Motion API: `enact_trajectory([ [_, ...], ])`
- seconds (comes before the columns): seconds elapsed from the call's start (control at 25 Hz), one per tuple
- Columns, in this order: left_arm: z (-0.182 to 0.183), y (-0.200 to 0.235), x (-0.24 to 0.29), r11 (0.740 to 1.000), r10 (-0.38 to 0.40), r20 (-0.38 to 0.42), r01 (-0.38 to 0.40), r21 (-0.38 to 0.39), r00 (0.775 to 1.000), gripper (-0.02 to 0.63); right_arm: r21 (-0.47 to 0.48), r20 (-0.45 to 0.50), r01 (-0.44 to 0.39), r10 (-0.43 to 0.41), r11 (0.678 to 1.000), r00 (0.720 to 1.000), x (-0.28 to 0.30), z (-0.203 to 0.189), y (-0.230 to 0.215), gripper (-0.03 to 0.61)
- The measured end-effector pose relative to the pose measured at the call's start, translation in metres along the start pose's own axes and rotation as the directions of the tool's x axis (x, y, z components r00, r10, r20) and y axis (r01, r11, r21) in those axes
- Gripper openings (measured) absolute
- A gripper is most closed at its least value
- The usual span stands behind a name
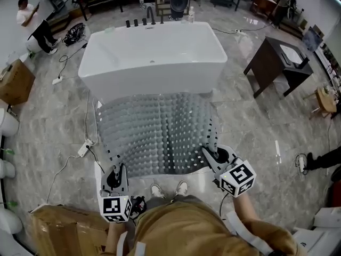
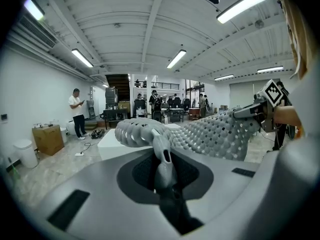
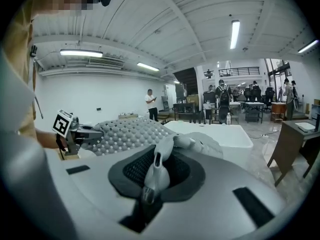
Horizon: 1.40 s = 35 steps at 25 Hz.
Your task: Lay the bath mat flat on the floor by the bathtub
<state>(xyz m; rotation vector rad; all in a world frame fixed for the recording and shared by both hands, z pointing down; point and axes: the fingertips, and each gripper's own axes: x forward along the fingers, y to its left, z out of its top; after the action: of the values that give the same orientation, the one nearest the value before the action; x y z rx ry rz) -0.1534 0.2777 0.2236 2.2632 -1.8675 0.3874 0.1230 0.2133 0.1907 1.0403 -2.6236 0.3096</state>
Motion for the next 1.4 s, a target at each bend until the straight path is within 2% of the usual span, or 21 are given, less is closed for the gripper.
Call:
enact_trajectory([
  [0.8,0.015,-0.033,0.012,0.996,0.085,0.016,-0.085,0.018,0.996,0.040,-0.076,0.039,-0.079,0.082,0.994,0.996,-0.010,0.016,-0.027,0.041],
  [1.16,0.018,-0.010,0.040,0.996,0.087,0.020,-0.087,0.004,0.996,0.040,-0.078,0.032,-0.078,0.081,0.994,0.996,0.019,0.025,-0.040,0.041],
  [1.4,0.023,0.022,0.088,0.999,0.036,0.006,-0.036,-0.009,0.999,0.040,-0.060,0.017,-0.032,0.033,0.998,0.999,0.060,0.041,-0.058,0.041],
])
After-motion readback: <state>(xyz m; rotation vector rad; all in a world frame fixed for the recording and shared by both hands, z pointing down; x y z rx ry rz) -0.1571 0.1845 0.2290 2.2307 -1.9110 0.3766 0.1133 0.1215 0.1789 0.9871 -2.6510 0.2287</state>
